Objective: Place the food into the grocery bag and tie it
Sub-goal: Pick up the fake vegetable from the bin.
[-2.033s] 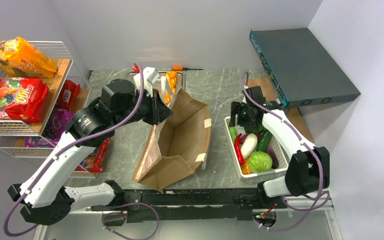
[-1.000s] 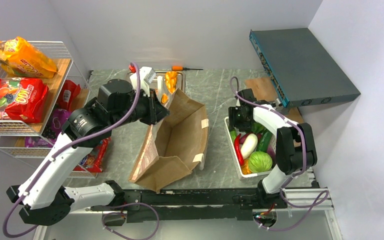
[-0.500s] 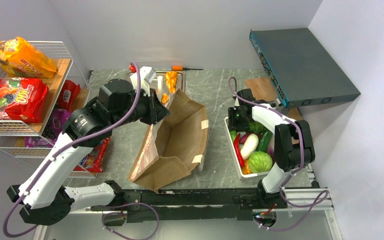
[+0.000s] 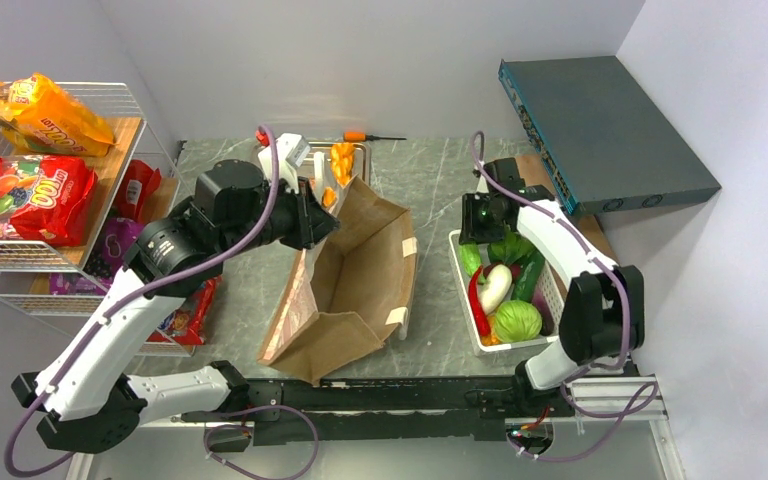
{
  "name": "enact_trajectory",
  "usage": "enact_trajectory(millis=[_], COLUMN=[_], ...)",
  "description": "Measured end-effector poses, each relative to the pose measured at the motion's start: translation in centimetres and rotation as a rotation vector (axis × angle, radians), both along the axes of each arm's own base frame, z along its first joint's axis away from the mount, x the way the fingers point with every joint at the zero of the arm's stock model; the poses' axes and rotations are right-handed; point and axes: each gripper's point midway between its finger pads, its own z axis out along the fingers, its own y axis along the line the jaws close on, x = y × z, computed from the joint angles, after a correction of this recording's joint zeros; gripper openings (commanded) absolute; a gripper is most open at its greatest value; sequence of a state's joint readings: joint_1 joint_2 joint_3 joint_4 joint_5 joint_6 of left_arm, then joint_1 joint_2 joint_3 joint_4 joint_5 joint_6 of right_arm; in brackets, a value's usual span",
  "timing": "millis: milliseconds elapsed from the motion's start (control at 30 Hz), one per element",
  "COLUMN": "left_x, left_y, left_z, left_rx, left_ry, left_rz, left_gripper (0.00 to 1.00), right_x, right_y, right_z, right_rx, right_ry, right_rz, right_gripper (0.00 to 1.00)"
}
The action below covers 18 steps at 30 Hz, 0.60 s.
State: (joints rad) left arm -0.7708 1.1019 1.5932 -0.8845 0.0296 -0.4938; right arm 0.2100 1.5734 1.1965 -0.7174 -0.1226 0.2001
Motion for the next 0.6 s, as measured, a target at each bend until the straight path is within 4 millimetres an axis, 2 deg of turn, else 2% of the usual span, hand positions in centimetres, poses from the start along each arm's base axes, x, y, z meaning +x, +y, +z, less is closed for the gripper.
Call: enact_trajectory(millis=[300, 600], left_x=[-0.6, -0.9], left_y=[0.5, 0.7], left_z=[0.2, -0.2], left_rx=[-0.011, -0.014], left_ry=[-0.012, -0.011], left_rz=[0.0, -0.007], left_gripper=[0.0, 0.0], right_x=[-0.3, -1.4], right_y=[0.2, 0.3], right_z=[5.9, 10.6], right_rx=[0.058, 0.119], right_ry=[-0.168, -0.299], right_rz=[-0.014, -0.041], right_gripper=[0.23, 0.23])
